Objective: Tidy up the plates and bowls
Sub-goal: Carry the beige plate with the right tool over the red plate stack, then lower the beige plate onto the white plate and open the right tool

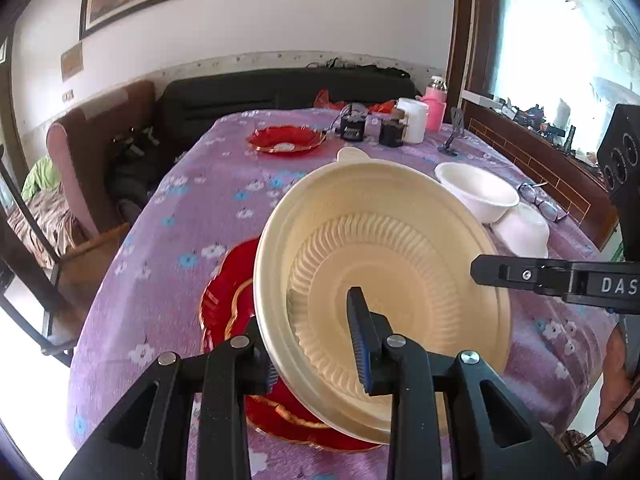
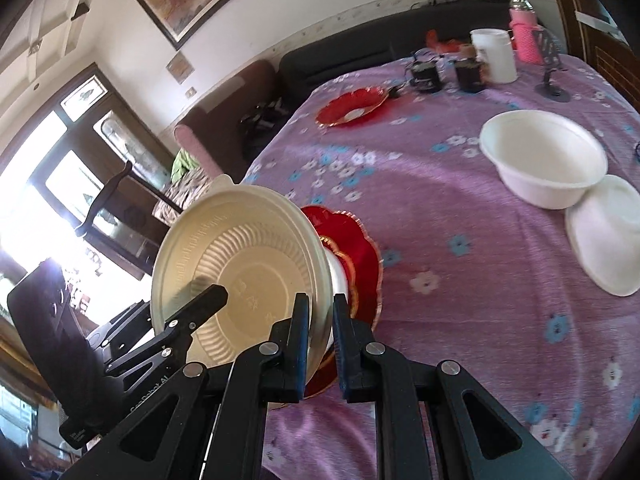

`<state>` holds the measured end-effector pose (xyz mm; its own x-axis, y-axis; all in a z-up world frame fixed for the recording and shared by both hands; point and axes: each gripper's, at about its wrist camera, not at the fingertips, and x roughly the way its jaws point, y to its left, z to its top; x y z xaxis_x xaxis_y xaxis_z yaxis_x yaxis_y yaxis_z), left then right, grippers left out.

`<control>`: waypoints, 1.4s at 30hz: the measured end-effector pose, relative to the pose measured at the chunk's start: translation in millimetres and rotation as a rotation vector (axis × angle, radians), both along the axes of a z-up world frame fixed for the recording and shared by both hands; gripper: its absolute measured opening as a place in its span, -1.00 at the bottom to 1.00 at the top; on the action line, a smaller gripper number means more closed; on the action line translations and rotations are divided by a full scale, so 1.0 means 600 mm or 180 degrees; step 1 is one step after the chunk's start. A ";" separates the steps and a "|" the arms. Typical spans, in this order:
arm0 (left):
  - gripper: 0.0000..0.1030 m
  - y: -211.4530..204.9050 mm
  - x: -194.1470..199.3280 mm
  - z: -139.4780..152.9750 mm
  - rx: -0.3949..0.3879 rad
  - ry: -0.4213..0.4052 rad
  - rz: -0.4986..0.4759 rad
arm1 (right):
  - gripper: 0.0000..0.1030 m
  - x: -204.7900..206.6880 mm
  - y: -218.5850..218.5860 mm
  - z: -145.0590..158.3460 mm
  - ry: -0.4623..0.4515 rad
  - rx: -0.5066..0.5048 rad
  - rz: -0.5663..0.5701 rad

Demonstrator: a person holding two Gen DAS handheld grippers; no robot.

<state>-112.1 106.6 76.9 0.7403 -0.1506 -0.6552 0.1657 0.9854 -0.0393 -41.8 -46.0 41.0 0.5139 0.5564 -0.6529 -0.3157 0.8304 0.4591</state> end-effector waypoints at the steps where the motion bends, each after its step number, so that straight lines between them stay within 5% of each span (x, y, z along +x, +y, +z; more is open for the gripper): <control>1: -0.46 0.004 0.000 -0.003 -0.0014 0.0019 0.0001 | -0.75 0.000 0.004 -0.002 0.0014 0.0001 0.0017; 25: -0.36 0.034 0.022 -0.027 -0.0091 0.0165 0.0177 | -0.71 0.026 0.010 -0.026 0.0109 -0.0030 -0.0081; 32: -0.27 0.034 0.019 -0.018 -0.0082 0.0134 0.0184 | -0.22 0.019 -0.002 -0.013 0.0023 0.0024 -0.0135; 42: -0.17 0.023 0.005 0.007 -0.0035 0.0041 0.0184 | -0.16 0.009 -0.069 0.002 -0.0009 0.0253 -0.0338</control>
